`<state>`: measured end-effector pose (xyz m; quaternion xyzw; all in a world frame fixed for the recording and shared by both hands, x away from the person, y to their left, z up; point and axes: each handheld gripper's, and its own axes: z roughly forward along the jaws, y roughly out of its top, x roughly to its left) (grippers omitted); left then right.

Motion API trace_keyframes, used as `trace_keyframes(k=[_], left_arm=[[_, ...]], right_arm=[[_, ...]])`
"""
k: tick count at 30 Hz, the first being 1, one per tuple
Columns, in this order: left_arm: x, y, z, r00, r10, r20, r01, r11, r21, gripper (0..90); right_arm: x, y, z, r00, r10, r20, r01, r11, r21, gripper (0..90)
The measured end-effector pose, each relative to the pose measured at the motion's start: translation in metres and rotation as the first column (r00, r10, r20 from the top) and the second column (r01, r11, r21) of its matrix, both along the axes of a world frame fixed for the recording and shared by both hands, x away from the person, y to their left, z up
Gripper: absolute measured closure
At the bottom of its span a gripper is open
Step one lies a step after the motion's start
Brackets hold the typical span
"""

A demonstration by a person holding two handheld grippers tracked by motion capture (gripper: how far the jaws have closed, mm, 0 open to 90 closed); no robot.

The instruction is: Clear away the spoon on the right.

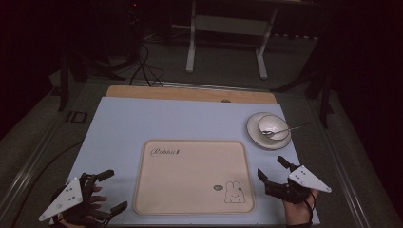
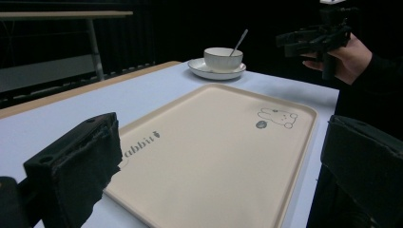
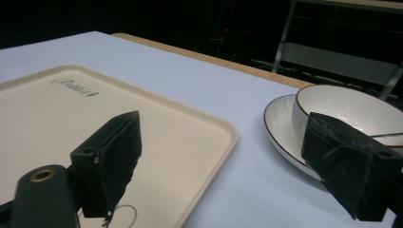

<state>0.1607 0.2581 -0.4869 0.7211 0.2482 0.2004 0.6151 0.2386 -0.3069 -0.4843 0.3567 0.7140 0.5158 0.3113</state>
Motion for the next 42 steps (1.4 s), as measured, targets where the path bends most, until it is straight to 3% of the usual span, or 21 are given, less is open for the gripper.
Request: trace_keyframes(k=[12,18,26,29,34,42], left_arm=[[-0.001,-0.006,0.002,0.9998,-0.011,0.014,0.011,0.9998,0.016,0.0],[-0.002,-0.005,0.002,0.9997,-0.016,0.021,0.016,0.9997,0.02,0.0],[-0.003,-0.006,0.003,0.9992,-0.031,0.025,0.031,0.9993,0.02,0.0],[-0.004,-0.006,0.003,0.9991,-0.032,0.029,0.032,0.9993,0.021,0.0],[-0.004,-0.006,0.003,0.9991,-0.032,0.029,0.032,0.9993,0.018,0.0],[-0.004,-0.006,0.003,0.9991,-0.03,0.03,0.03,0.9995,0.013,0.0]], right_arm=[[-0.006,0.005,0.004,0.9997,-0.006,0.024,0.006,0.9997,-0.024,12.4],[-0.008,0.006,0.009,0.9995,-0.003,0.031,0.003,0.9999,-0.013,13.0],[-0.01,0.003,0.021,0.9976,-0.04,0.057,0.04,0.9992,0.002,11.5],[-0.01,0.001,0.029,0.9952,-0.059,0.078,0.058,0.998,0.024,11.4],[-0.008,-0.002,0.038,0.9876,-0.082,0.134,0.083,0.9965,-0.004,11.5],[-0.003,-0.007,0.052,0.9838,-0.094,0.153,0.096,0.9953,-0.008,11.6]])
